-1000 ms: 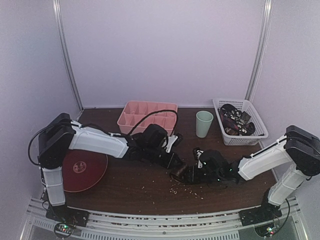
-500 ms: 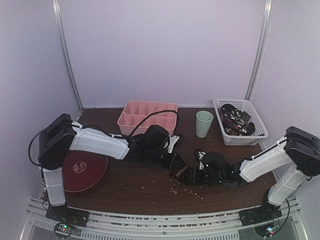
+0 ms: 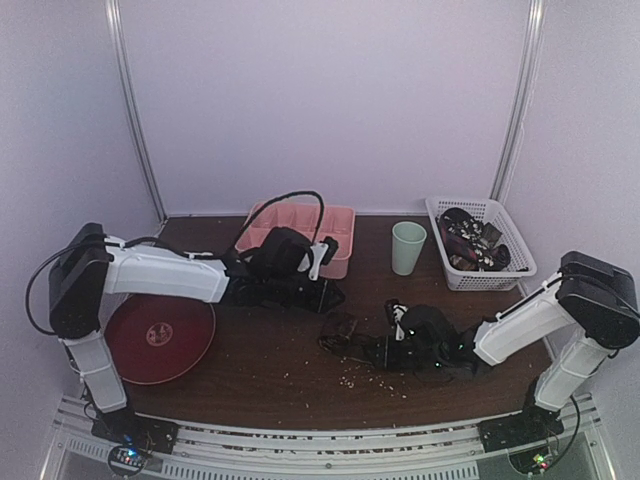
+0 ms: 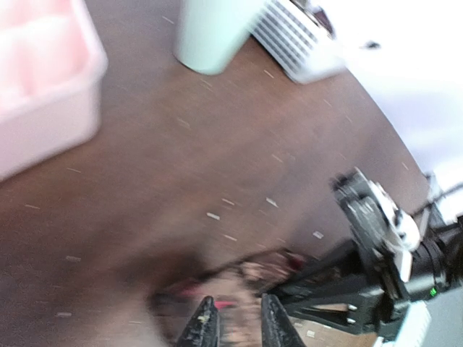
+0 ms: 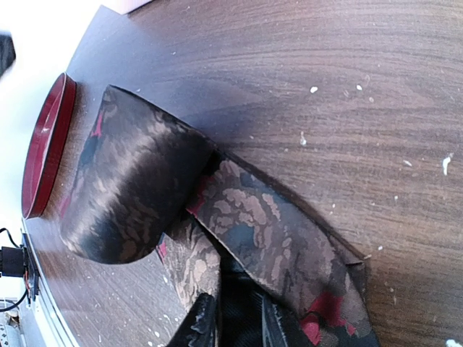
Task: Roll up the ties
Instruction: Roll the tie at the center of the board.
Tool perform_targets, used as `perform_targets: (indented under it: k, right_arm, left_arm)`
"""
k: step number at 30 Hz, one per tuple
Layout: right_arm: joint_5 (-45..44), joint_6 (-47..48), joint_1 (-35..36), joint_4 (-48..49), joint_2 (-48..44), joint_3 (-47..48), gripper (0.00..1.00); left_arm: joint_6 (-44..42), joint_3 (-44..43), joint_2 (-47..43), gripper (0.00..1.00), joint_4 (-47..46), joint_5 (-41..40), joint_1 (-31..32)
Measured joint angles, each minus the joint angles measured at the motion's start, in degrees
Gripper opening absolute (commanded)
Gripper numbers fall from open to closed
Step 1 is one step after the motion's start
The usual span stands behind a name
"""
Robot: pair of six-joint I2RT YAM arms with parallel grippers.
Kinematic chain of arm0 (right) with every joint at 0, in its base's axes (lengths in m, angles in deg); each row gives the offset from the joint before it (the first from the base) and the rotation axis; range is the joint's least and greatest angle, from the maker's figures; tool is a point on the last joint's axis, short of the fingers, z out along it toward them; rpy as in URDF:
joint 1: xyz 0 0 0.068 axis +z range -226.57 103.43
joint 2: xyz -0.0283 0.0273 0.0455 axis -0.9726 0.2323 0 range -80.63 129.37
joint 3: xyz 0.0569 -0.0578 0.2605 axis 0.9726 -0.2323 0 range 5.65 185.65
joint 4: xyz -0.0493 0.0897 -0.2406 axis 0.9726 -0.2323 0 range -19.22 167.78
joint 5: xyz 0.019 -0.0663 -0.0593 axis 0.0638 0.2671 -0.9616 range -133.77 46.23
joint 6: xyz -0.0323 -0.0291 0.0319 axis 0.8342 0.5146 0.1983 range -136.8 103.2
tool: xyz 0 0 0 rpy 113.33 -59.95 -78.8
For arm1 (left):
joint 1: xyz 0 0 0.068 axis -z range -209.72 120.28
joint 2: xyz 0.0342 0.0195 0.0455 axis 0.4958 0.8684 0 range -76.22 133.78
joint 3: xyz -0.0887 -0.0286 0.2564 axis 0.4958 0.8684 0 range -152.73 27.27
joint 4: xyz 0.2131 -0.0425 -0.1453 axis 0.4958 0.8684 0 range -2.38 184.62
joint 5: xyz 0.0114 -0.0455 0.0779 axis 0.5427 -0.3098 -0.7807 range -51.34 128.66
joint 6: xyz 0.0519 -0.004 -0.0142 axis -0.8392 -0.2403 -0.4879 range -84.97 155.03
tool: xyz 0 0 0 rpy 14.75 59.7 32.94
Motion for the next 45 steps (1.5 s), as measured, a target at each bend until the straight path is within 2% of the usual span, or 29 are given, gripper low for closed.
perform_targets:
  k: [5, 10, 19, 26, 32, 36, 45]
  right_arm:
    - [0.0, 0.2, -0.1, 0.7, 0.4, 0.1, 0.25]
    - [-0.1, 0.2, -0.2, -1.5, 0.1, 1.1, 0.27]
    - [-1.4, 0.1, -0.3, -10.2, -7.5, 5.3, 0.4]
    - [-2.7, 0.1, -0.3, -13.2, -4.8, 12.8, 0.44]
    - [-4.7, -0.2, -0.3, -16.4, 1.5, 17.9, 0.39]
    - [-4.0, -1.2, -0.3, -17.1, 3.8, 17.9, 0.34]
    - [-1.5, -6.4, -0.3, -9.6, 3.7, 13.2, 0.26]
  left_arm:
    - [-3.2, 0.0, -2.1, 0.21, 3.3, -5.4, -2.1]
    - [-5.3, 0.2, -2.1, 0.18, 6.0, -7.0, -2.2]
    - [-6.5, 4.5, -0.4, 0.17, 5.4, -6.0, -5.1]
    - [-6.5, 7.1, 1.6, 0.17, 2.2, -3.3, -5.6]
    - [-6.2, 8.6, 2.9, 0.16, -0.9, -0.8, -5.7]
    - [-5.7, 10.3, 3.1, 0.14, -3.3, 0.5, -5.7]
    - [-4.1, 14.0, 4.0, 0.11, -8.4, 4.1, -5.7]
